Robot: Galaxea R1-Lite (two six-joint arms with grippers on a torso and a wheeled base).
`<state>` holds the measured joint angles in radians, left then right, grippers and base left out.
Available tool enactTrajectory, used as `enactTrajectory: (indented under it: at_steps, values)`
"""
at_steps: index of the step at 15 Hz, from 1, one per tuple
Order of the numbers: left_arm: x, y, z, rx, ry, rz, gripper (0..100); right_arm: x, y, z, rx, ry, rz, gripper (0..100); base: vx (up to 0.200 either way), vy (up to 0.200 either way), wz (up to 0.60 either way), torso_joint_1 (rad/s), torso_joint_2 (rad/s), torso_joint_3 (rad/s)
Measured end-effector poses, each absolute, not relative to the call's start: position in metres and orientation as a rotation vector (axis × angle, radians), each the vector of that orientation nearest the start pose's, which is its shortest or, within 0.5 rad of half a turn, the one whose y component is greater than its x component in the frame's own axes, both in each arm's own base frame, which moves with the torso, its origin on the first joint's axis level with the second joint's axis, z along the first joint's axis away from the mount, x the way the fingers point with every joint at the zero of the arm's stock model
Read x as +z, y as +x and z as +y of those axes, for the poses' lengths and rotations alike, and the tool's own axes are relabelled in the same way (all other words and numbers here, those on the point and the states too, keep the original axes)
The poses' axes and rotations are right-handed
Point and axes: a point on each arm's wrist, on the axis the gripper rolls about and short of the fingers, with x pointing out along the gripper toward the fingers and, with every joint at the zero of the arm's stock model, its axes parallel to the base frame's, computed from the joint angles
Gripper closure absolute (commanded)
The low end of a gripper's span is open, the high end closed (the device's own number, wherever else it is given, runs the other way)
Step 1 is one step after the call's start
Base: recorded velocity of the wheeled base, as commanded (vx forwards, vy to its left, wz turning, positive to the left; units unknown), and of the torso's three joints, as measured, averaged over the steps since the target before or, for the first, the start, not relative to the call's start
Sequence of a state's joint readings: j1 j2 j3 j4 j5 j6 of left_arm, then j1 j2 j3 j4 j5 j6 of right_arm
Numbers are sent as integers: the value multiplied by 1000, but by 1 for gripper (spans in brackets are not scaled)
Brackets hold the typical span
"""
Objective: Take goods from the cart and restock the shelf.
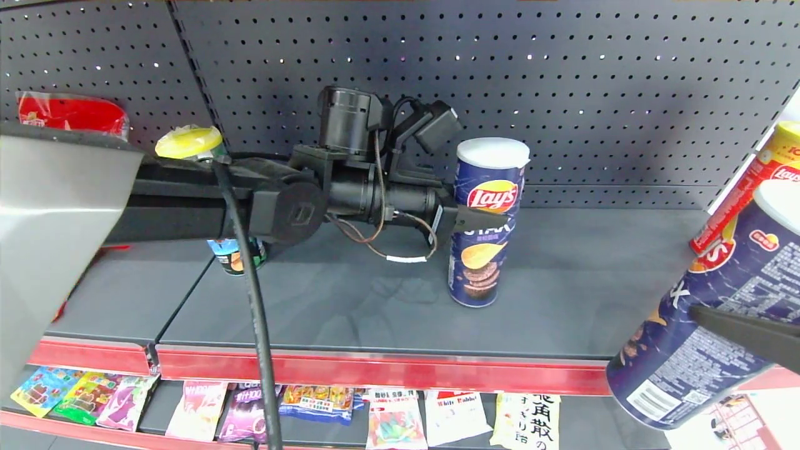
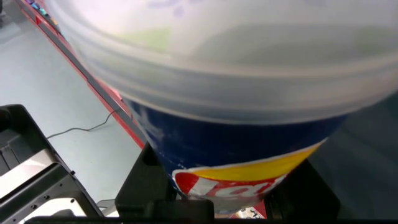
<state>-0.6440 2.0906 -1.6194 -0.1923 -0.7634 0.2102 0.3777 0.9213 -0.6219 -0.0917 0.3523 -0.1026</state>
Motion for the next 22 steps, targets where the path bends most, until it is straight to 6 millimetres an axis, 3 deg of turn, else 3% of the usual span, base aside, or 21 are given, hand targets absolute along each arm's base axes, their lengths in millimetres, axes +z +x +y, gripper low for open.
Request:
enactTrajectory:
  at_steps: [5, 22]
  values:
    - [218, 307, -276, -1428, 190, 185, 100, 240, 99, 48, 738, -100, 175, 100, 0, 0, 0, 0, 0, 0]
    - [214, 277, -264, -1454, 185, 249, 100, 239, 101, 48, 739, -100, 185, 100, 0, 0, 0, 0, 0, 0]
